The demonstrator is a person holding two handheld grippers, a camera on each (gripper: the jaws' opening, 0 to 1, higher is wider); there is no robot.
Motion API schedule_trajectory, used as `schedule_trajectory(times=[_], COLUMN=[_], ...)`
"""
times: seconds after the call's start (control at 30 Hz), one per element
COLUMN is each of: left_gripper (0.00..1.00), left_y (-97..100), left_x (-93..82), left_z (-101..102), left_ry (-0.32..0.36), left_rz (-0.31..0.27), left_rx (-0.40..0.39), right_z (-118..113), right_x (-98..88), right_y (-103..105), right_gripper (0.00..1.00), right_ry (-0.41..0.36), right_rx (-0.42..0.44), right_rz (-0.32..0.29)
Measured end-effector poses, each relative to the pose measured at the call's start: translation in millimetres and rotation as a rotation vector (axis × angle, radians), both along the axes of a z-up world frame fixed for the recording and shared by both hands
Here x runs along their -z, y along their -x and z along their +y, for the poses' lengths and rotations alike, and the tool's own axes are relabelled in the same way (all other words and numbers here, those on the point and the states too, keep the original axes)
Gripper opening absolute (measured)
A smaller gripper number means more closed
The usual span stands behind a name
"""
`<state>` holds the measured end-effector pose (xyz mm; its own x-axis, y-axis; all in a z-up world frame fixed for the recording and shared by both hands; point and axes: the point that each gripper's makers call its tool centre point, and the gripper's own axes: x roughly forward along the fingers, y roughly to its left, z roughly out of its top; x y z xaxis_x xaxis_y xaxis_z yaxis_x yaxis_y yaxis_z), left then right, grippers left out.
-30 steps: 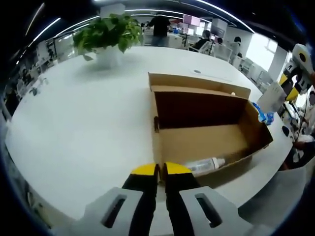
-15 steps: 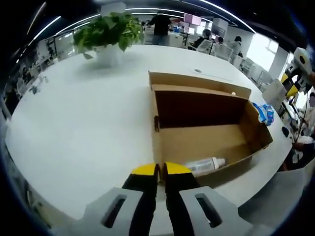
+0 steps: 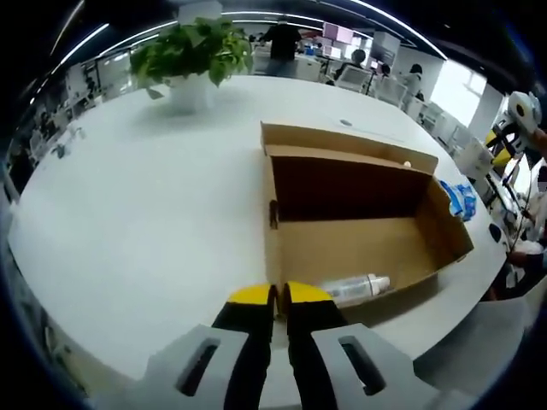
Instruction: Operate the shoe box by opening the lid, removing the specified soft item, and placing it in the target area until the item is outside and the box remains undamaged.
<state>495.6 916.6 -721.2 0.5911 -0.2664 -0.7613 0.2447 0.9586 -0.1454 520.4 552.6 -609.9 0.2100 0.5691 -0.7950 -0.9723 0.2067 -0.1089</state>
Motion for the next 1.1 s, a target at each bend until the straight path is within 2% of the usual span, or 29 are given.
schedule_trajectory(times=[0.5, 0.9, 1.1], left_gripper=[0.02, 0.01, 0.01], left_y=[-1.0, -1.2, -1.0], left_x=[1.1, 1.9, 2.2], left_z=[1, 1, 0], left_ry=[-0.007, -0.026, -0.033], left_rz=[0.019, 0.043, 0.050], left_rx=[-0.008, -0.006, -0.008], right_z=[-56, -107, -126], right_x=[19.1, 50.7, 67.3], right_y=[-27, -48, -55], right_gripper=[0.15, 0.15, 0.15], right_ry=[0.062, 0.138, 0.162], right_rx=[0.046, 0.073, 0.090], right_rz=[0.002, 0.029, 0.048])
